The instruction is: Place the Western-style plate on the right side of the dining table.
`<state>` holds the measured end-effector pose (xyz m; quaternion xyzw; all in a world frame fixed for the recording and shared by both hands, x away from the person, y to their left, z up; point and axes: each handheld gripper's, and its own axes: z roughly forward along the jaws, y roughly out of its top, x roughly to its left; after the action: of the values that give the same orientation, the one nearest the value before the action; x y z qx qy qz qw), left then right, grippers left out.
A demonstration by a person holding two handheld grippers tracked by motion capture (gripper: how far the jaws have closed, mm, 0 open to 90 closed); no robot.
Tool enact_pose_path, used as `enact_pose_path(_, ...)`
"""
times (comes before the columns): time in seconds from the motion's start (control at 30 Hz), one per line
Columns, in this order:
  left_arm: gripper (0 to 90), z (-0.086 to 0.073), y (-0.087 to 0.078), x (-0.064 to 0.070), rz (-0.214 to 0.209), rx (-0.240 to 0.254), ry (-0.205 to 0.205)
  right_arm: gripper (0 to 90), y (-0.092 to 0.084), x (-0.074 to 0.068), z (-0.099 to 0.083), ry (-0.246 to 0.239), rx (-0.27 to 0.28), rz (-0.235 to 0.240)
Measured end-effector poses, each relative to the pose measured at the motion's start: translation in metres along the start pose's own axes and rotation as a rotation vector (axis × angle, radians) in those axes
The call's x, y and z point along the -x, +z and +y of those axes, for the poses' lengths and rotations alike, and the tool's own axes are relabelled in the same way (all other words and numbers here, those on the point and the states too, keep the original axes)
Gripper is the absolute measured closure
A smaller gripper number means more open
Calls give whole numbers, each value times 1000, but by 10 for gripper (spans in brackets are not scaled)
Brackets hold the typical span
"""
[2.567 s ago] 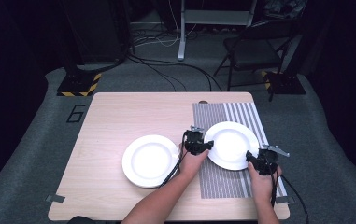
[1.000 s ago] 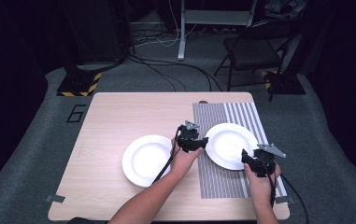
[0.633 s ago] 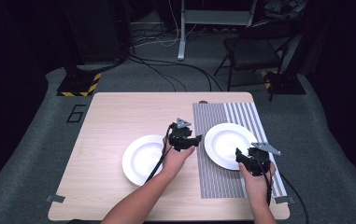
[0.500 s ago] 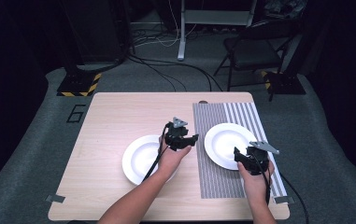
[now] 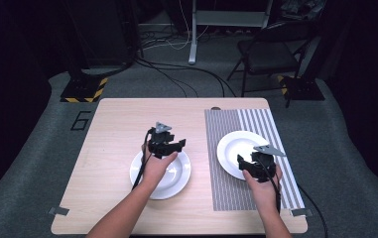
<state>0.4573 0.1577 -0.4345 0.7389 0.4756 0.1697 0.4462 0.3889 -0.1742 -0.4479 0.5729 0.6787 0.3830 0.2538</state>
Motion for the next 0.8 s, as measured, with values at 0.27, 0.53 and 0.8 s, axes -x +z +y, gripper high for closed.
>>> enact_pose_path(0.27,455,-4,-39,-28,38,47,-24,413,1,-20,13,-50,-7,47)
enact_pose_path(0.53,448,-20,-73,-56,66,54,-44,406,-5,-35,17,-65,-12,131)
enact_pose_path(0.8,428,-37,-97,-75,89,65,-59,399,-11,-44,19,-78,-13,206)
